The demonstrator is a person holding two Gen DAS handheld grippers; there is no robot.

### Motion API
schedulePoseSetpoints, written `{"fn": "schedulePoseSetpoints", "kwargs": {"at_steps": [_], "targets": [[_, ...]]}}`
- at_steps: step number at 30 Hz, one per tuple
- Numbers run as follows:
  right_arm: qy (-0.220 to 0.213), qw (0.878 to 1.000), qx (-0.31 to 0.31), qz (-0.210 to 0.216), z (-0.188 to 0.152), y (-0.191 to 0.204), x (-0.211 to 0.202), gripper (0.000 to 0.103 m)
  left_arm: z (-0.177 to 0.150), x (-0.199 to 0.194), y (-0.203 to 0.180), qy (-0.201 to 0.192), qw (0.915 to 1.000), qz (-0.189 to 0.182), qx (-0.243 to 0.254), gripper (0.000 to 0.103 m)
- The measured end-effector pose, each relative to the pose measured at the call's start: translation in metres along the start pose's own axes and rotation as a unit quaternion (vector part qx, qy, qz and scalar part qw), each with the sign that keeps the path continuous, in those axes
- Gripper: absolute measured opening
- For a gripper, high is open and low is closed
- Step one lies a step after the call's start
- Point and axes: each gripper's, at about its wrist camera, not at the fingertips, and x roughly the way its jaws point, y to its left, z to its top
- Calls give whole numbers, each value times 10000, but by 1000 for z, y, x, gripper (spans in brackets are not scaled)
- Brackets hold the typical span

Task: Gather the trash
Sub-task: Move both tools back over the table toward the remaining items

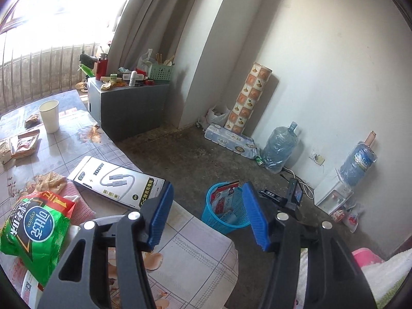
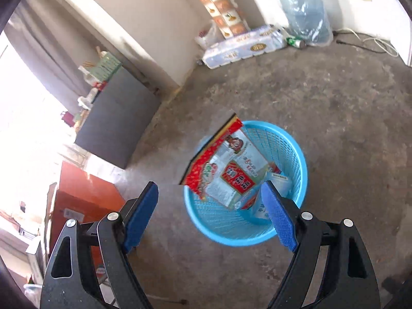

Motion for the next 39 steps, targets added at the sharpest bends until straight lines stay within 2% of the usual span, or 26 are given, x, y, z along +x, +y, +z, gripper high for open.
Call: {"fn": "schedulePoseSetpoints", "kwargs": {"at_steps": [5,7,12,17,21,26,33,36,39], "targets": [[-543,9964,-646,-12,-33,58,-90,91,-7,-23,8,-129,9997,133,-147,55],[-731,9926,-974,-10,-46,80,-110,96,-11,-37,9,-254,9993,197,-192,55],[-980,9801,-1710,225,-68,131,-154,96,-21,-63,19,-437,9973,465,-358,55],[-998,9663,-2317,517,-86,179,-177,96,-36,-86,36,-516,9938,777,-608,55],[-922,9554,-2726,657,-103,202,-178,96,-48,-106,53,-627,9890,1060,-818,55],[-719,9403,-3234,785,-126,219,-169,96,-70,-133,80,-711,9791,1599,-1034,55],[16,9344,-3191,1581,-150,241,-171,96,-96,-154,116,-679,9676,2005,-1378,55],[397,9316,-3056,1929,-155,249,-165,96,-99,-152,126,-579,9680,2013,-1382,55],[623,9299,-2992,2046,-160,256,-157,95,-92,-142,124,-458,9732,1997,-1044,55]]}}
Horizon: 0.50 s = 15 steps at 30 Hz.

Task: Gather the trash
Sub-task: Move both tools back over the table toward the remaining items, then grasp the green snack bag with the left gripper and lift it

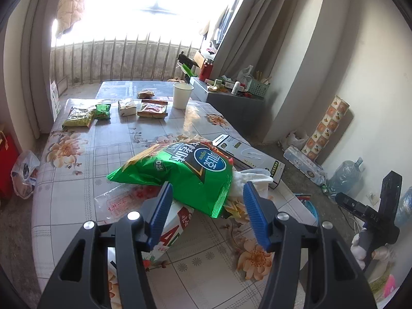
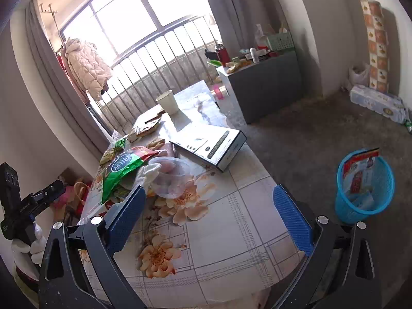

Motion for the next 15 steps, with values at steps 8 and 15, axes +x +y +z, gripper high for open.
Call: {"fn": "schedulePoseSetpoints", "kwargs": {"at_steps": [8,15], "targets": [[206,9997,131,-16,3,4,12,94,11,64,-53,587,9803,368,1847,67],[405,9988,268,-35,3,-4,25,93,-12,112,-71,809,9343,1287,3225,67]]}}
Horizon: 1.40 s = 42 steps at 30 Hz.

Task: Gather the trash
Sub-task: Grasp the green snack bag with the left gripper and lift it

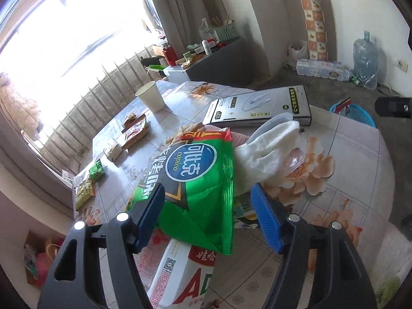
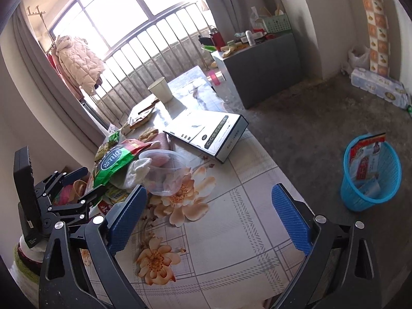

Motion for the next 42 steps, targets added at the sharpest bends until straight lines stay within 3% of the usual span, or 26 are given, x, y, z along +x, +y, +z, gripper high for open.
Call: {"fn": "schedulePoseSetpoints", "kwargs": {"at_steps": [6,11,16,23,26,29,32,37,42], "targets": [[101,9999,114,39,1,-8,7,92,-8,21,-14,158,9939,721,818,64],[154,9997,169,79,2,-11,9,92,-14,23,-18,223,9889,998,1075,48],[139,9997,181,81,2,-13,6,92,-17,16,-17,137,9821,1427,1223,23],[76,9998,199,56,2,-13,1,91,-24,9,-6,-167,9624,2285,1457,9],[61,9998,173,39,1,-11,-1,91,-25,8,9,-288,9559,2608,1321,7],[47,9999,140,15,-1,-10,-3,89,-28,9,24,-462,9372,3189,1332,6],[28,9999,111,1,-2,-8,-5,89,-28,3,49,-547,9296,3490,1051,5],[5,10000,73,-2,-2,-4,-7,87,-27,-25,86,-700,9283,3641,292,5],[-24,10000,8,2,0,3,-6,86,-26,-71,118,-965,9384,3224,-780,5]]}}
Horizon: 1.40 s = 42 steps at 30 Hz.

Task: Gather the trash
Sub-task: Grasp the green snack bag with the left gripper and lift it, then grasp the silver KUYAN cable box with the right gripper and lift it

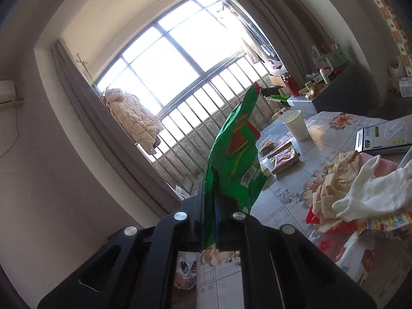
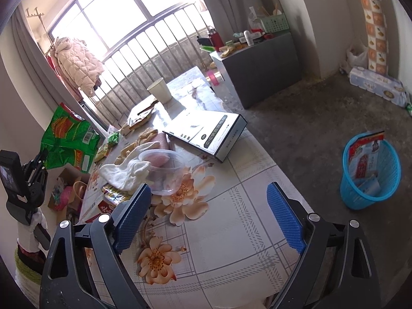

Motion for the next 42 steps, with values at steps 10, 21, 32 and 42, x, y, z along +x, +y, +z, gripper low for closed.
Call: {"fn": "schedulePoseSetpoints", "kwargs": {"at_steps": [10,21,32,42], "targets": [[-26,9909,-1345,38,64,19,36,88,15,-27,57,-38,9841,-1016,-1455,5],[1349,9446,-2993,63,113,70,178,94,21,-10,60,115,9693,-1597,-1868,5],[2396,9006,-3614,-291,102,75,243,94,25,3,60,197,9688,-1703,-1789,5],[2336,9124,-3342,-344,105,61,239,83,27,2,56,199,9689,-1781,-1708,5]]}}
